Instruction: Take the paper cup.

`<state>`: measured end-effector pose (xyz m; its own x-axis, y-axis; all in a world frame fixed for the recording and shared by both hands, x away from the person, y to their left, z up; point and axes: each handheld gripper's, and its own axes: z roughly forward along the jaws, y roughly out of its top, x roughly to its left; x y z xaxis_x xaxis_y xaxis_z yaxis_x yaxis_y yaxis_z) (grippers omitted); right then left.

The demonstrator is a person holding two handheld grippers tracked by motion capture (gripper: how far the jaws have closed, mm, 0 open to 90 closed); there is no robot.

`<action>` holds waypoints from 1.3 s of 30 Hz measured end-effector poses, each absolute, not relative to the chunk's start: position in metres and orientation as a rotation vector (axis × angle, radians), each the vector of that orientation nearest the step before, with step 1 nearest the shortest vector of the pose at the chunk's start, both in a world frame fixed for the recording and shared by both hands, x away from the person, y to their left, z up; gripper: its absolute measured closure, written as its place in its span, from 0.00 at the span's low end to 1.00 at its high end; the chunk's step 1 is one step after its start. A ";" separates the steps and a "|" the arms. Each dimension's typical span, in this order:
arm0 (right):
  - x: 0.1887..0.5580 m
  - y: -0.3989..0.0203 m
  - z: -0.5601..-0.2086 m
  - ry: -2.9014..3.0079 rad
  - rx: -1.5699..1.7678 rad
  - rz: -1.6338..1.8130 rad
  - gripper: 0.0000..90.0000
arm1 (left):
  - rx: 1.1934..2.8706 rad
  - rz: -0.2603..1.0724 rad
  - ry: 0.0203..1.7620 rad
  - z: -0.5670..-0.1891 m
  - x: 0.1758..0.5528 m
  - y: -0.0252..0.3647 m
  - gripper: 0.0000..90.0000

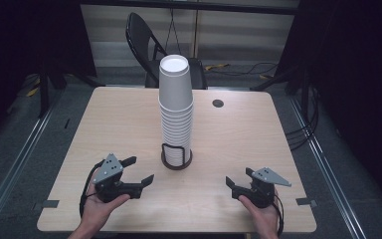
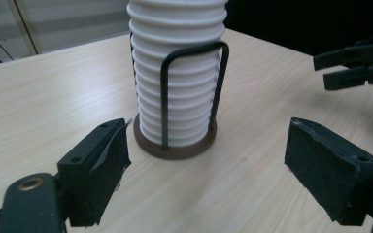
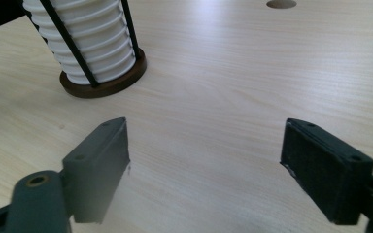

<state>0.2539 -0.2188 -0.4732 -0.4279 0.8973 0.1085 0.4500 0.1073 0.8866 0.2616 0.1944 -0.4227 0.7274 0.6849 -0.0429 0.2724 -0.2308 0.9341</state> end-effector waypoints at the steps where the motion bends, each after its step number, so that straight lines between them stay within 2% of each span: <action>1: 0.254 -0.218 -0.473 1.931 1.311 1.282 0.18 | 1.805 0.456 0.750 -0.420 0.262 0.193 0.17; 14: 0.254 -0.221 -0.472 1.947 1.312 1.302 0.18 | 1.723 0.428 0.738 -0.379 0.273 0.179 0.17; 21: 0.253 -0.219 -0.472 1.953 1.297 1.303 0.18 | 1.704 0.441 0.672 -0.352 0.280 0.171 0.17; 31: 0.253 -0.218 -0.471 1.978 1.288 1.318 0.19 | 1.736 0.459 0.582 -0.325 0.289 0.156 0.18; 39: 0.254 -0.216 -0.472 1.987 1.286 1.313 0.18 | 1.740 0.452 0.576 -0.300 0.298 0.151 0.17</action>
<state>0.2538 -0.2156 -0.4723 -0.4766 0.8694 0.1302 0.4608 0.1210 0.8792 0.2980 0.1514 -0.3003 0.8026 0.5965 -0.0006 0.1414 -0.1892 0.9717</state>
